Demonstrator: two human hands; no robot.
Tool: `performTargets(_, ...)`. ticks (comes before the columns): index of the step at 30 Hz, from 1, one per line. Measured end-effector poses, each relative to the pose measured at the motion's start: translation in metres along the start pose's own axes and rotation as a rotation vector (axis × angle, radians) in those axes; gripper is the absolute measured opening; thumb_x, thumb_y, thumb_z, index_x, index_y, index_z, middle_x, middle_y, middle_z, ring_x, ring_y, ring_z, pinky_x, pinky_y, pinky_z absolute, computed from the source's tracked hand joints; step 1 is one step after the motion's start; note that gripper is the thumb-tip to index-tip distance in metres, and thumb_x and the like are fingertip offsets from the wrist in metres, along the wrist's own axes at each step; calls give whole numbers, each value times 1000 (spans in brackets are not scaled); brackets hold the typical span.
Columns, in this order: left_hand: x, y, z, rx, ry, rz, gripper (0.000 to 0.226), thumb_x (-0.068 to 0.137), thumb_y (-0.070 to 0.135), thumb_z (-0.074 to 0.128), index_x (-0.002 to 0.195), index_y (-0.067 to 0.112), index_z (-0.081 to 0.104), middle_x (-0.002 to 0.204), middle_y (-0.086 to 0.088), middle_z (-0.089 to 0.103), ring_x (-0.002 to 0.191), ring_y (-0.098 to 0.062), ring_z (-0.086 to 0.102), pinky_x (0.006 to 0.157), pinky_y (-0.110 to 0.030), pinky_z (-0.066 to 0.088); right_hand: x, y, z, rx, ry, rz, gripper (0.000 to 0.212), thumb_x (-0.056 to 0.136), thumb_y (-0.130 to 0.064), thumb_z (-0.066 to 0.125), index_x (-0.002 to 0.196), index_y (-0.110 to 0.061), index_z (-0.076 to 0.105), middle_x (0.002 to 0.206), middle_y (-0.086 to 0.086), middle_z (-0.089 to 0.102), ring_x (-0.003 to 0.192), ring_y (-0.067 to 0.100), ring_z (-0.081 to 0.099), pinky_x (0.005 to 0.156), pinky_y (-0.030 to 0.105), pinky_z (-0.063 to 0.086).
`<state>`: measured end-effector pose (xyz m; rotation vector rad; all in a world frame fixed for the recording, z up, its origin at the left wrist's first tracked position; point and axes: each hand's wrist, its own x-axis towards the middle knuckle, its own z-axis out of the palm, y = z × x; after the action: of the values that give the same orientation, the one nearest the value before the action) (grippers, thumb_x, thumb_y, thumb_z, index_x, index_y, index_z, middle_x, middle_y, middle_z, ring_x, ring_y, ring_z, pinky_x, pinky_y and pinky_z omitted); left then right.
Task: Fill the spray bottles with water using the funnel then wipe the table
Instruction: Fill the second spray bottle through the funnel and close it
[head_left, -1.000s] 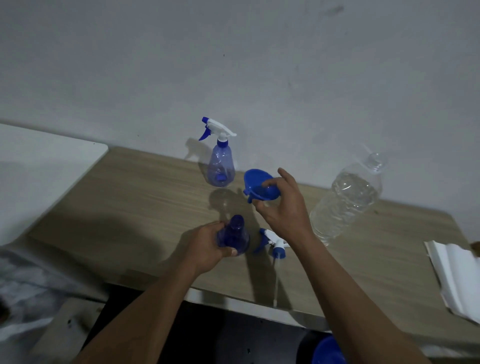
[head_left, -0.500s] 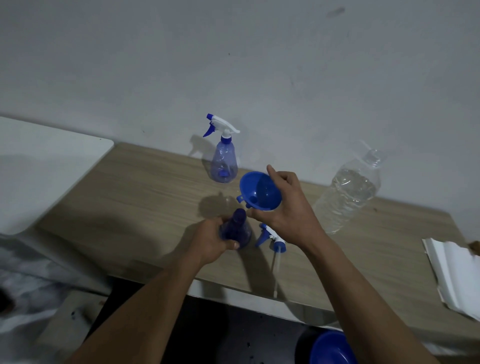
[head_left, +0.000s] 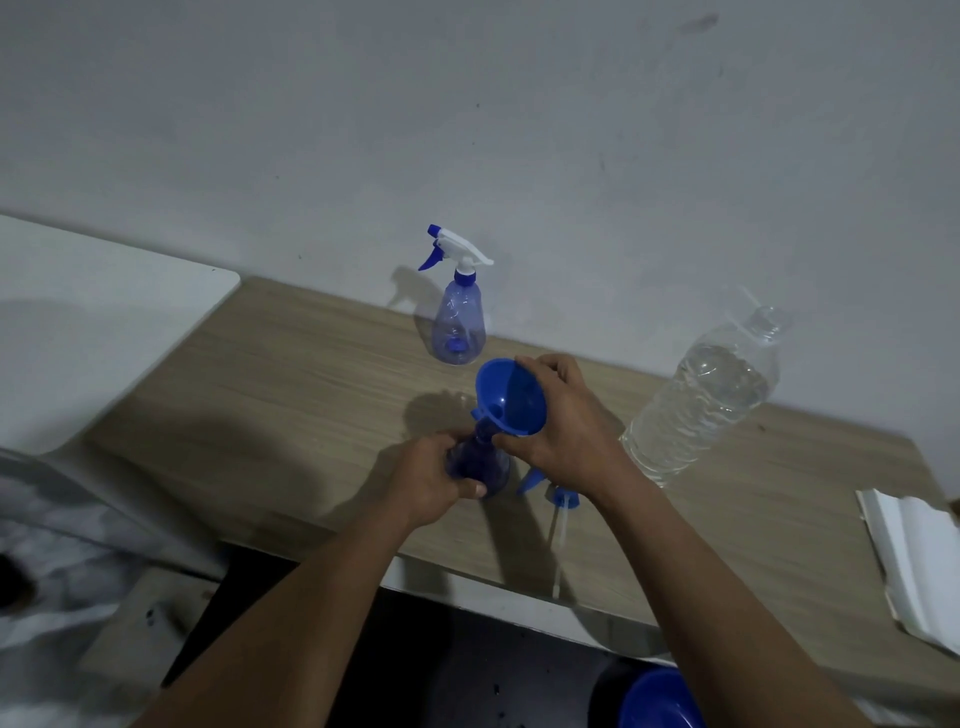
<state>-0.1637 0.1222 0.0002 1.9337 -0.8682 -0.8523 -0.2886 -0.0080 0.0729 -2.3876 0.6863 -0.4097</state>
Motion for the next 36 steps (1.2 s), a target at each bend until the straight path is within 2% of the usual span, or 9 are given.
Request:
performTargets(3,-2,2,0,-1,-1,-6,61,71,7,85,126,16,62,101,8,66,84,5,60,61,4,38,-1,0,0,-63,9,-40,74,77,-29,84,142,-19,49,122,-11,32,97,3,42,73,-9,28)
performTargets(6,-3,5,0,-19,10,-26,54,71,3,84,120,12,63,96,5,65,79,6,60,58,4,37,0,2,4,-124,-16,-63,78,76,-28,84,143,-16,47,128,-5,34,98,6,43,78,-7,29)
performTargets(11,-6,8,0,-49,14,-40,51,71,-4,82,117,4,62,90,5,63,78,3,61,57,1,40,-3,5,13,-140,-132,-40,99,73,-46,85,153,-18,34,140,-2,28,118,13,44,96,15,35)
performTargets(15,-8,10,-1,-1,4,-19,54,73,4,83,122,11,62,81,17,58,67,12,52,58,2,40,-5,3,11,-76,-111,27,93,79,-56,76,154,-20,33,136,-4,32,117,10,44,96,19,37)
performTargets(19,-10,12,-1,-1,1,-3,53,76,4,81,124,12,62,83,16,57,64,12,50,56,2,39,-4,-3,12,-33,-82,76,98,71,-53,84,151,-21,38,130,-6,35,109,6,44,92,16,37)
performTargets(23,-14,11,-1,-6,7,-14,46,74,6,83,116,12,62,81,17,58,68,6,54,54,0,39,-1,-9,14,-27,-79,95,105,66,-53,88,151,-19,37,131,-6,35,108,5,43,93,15,35)
performTargets(27,-14,7,0,-12,20,-5,42,75,10,83,105,25,59,81,18,60,82,-4,63,54,-2,41,-4,-11,16,-4,-85,112,105,67,-59,84,151,-17,37,129,-9,35,115,8,45,96,20,38)
performTargets(31,-16,9,3,-9,19,9,48,77,7,80,107,31,51,78,21,56,66,6,55,54,-1,40,-6,-12,14,-3,-63,138,97,76,-58,79,153,-17,35,133,-6,38,110,7,44,94,21,39)
performTargets(36,-14,3,8,16,81,2,46,73,14,84,98,35,51,79,21,58,72,2,57,53,-5,39,-6,-15,15,11,-72,155,102,69,-61,82,151,-20,37,135,-7,40,123,15,48,102,33,47)
